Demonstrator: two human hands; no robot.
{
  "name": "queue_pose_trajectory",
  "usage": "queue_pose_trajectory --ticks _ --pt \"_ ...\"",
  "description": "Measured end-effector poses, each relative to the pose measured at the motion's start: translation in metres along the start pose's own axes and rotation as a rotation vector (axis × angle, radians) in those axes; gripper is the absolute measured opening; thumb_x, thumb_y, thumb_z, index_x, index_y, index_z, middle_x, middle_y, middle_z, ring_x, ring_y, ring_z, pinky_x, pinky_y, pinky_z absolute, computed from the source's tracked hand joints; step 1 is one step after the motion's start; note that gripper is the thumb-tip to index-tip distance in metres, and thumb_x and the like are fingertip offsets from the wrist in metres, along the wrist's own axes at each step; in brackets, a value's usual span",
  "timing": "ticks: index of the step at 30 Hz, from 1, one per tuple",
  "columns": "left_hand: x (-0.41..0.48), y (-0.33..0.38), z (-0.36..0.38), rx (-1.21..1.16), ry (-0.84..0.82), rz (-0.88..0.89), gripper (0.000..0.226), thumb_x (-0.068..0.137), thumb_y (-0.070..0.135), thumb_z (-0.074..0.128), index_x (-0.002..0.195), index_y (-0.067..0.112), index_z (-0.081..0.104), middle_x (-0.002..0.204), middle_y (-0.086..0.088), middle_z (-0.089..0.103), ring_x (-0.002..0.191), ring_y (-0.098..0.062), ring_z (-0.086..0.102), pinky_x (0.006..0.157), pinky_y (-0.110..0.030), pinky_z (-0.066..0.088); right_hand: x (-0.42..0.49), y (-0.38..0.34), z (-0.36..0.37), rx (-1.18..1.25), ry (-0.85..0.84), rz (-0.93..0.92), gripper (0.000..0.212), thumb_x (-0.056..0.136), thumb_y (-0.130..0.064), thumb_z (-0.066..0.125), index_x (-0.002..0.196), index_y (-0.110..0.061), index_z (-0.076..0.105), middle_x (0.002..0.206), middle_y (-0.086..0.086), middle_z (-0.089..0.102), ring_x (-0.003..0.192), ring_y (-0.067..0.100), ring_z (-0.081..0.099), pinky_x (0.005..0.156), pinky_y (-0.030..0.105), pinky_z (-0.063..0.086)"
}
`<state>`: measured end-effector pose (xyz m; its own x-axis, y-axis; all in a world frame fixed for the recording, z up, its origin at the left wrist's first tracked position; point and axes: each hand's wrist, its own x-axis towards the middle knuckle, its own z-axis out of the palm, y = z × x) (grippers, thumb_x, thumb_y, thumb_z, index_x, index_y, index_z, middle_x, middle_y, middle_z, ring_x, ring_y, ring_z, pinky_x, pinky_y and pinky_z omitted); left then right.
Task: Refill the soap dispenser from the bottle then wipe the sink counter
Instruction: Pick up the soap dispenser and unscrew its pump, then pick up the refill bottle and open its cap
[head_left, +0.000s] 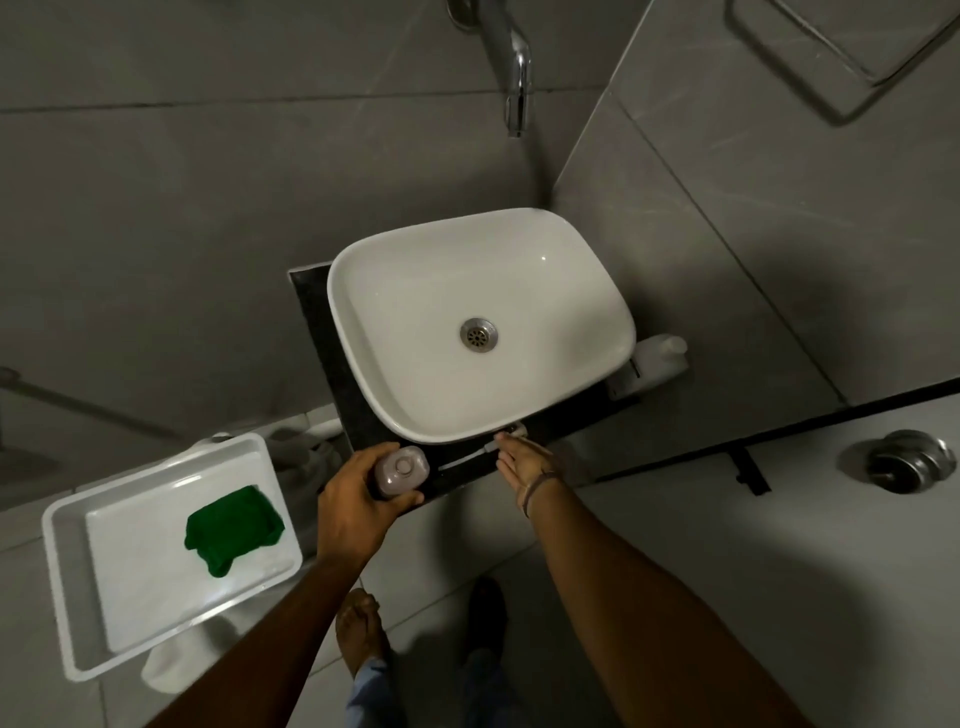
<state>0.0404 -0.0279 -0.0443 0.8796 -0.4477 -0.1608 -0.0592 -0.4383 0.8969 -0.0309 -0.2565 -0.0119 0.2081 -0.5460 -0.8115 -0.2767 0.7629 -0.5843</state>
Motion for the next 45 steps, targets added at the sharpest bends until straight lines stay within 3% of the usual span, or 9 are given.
queue_pose_trajectory --ticks 9,14,17,19,22,25,29,37,45 --pt "0.0 0.002 -0.001 0.035 -0.014 -0.055 0.083 0.057 0.031 0.102 0.131 0.033 0.065 0.123 0.008 0.073 0.113 -0.016 0.069 0.102 -0.041 0.057 0.004 0.002 0.001 0.029 0.071 -0.017 0.038 0.089 0.0 0.074 0.123 0.013 0.063 0.131 0.027 0.064 0.127 0.038 0.059 0.092 0.03 0.051" --pt "-0.019 0.016 -0.01 0.001 0.023 -0.15 0.125 0.041 0.031 0.107 0.15 0.03 0.045 0.146 0.003 0.058 0.132 -0.021 0.055 0.11 -0.048 0.049 -0.002 0.0 -0.004 0.043 0.038 0.005 0.041 0.09 -0.006 0.075 0.126 0.01 0.064 0.135 0.023 0.063 0.13 0.032 0.058 0.092 0.029 0.05" --pt "-0.064 0.011 -0.002 0.125 0.155 -0.358 0.143 0.029 0.03 0.11 0.151 0.026 0.034 0.15 -0.015 0.041 0.136 -0.039 0.044 0.109 -0.058 0.047 -0.007 -0.006 -0.022 0.061 0.059 -0.016 0.043 0.086 -0.006 0.079 0.123 0.011 0.065 0.127 0.019 0.068 0.114 0.025 0.066 0.087 0.031 0.058" --pt "-0.099 0.013 0.019 0.146 0.163 -0.367 0.128 0.028 0.017 0.109 0.136 0.03 0.042 0.132 -0.019 0.048 0.12 -0.044 0.051 0.098 -0.059 0.052 -0.007 -0.015 -0.042 0.028 0.11 -0.057 0.033 0.081 -0.003 0.082 0.109 0.009 0.069 0.108 0.021 0.071 0.093 0.025 0.069 0.072 0.03 0.061" --pt "-0.113 0.054 0.071 0.039 -0.036 -0.246 0.079 0.055 0.016 0.099 0.106 0.055 0.053 0.106 0.008 0.065 0.094 -0.018 0.066 0.082 -0.052 0.06 -0.001 -0.043 -0.082 -0.005 0.227 -0.178 0.021 0.075 0.001 0.086 0.085 -0.001 0.067 0.092 0.02 0.068 0.08 0.029 0.063 0.086 0.05 0.061" --pt "-0.081 0.118 0.13 0.063 -0.187 0.014 0.057 0.073 0.026 0.085 0.114 0.052 0.056 0.112 0.022 0.062 0.101 -0.004 0.065 0.087 -0.037 0.059 0.005 -0.085 -0.12 -0.169 0.368 -0.356 0.035 0.075 -0.005 0.088 0.105 0.004 0.072 0.093 0.018 0.073 0.083 0.027 0.067 0.09 0.05 0.059" --pt "-0.006 0.197 0.214 0.303 -0.19 0.289 0.061 0.085 0.03 0.078 0.142 0.025 0.055 0.136 -0.001 0.059 0.123 -0.024 0.058 0.098 -0.042 0.052 0.014 -0.14 -0.153 -0.375 0.429 -0.578 0.038 0.074 -0.014 0.09 0.108 -0.005 0.075 0.104 0.008 0.076 0.096 0.025 0.071 0.087 0.04 0.061" --pt "0.096 0.254 0.305 0.784 -0.055 0.34 0.103 0.068 0.064 0.081 0.152 0.023 0.039 0.143 -0.009 0.044 0.125 -0.032 0.042 0.098 -0.048 0.037 0.035 -0.192 -0.172 -0.663 0.394 -0.949 0.02 0.08 -0.011 0.082 0.098 -0.018 0.074 0.098 -0.005 0.076 0.089 0.009 0.07 0.073 0.019 0.059" --pt "0.104 0.267 0.315 0.731 -0.013 0.259 0.071 0.066 0.069 0.078 0.125 0.031 0.067 0.134 -0.005 0.051 0.125 -0.033 0.044 0.099 -0.051 0.035 0.016 -0.204 -0.175 -0.766 0.34 -0.99 0.035 0.085 -0.031 0.079 0.118 -0.023 0.069 0.119 -0.005 0.072 0.107 0.01 0.066 0.087 0.022 0.056"
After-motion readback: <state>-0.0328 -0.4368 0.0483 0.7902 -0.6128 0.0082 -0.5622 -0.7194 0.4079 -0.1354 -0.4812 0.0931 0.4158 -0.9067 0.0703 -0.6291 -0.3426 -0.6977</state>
